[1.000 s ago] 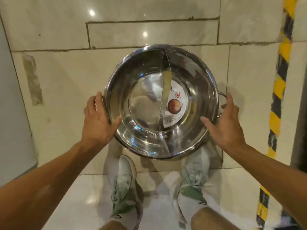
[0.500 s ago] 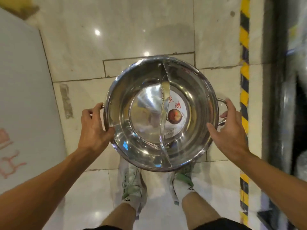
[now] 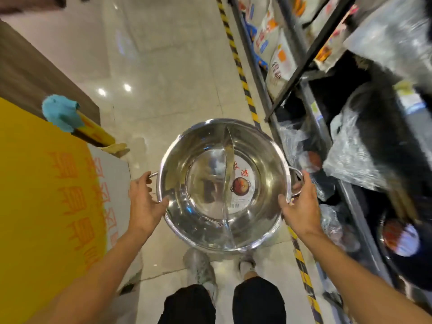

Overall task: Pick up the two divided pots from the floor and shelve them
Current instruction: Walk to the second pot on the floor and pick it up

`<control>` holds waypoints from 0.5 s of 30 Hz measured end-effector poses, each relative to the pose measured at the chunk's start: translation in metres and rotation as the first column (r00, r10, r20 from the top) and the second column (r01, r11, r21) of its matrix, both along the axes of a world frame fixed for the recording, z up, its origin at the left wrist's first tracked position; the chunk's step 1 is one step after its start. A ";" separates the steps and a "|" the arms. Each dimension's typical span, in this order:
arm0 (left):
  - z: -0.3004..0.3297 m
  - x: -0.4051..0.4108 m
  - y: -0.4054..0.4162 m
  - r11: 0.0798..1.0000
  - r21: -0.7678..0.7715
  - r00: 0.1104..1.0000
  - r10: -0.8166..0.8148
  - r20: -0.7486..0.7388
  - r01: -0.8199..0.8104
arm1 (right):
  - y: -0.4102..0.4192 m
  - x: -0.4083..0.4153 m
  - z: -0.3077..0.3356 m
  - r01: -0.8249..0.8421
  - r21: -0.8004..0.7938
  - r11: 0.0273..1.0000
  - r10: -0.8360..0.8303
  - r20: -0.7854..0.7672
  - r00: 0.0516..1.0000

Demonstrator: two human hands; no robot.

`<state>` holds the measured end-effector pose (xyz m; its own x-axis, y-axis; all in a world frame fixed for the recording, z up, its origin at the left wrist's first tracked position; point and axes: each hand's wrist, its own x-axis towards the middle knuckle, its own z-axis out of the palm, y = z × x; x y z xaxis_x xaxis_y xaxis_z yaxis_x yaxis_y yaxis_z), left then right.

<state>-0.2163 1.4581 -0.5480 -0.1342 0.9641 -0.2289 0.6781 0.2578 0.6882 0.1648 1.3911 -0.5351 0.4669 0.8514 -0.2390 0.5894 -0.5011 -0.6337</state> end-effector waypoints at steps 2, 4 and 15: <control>0.040 -0.012 -0.009 0.997 0.058 0.998 -0.054 0.023 0.053 | -0.022 -0.006 0.040 0.017 0.061 0.998 -0.018 0.001 1.000; 0.074 -0.023 -0.021 0.990 0.102 0.994 -0.105 0.039 0.101 | -0.046 -0.011 0.070 0.018 0.104 0.994 -0.021 0.028 0.999; 0.155 -0.040 -0.142 0.951 0.210 0.969 -0.242 0.045 0.228 | -0.201 -0.025 0.137 0.028 0.218 0.976 -0.049 0.090 0.995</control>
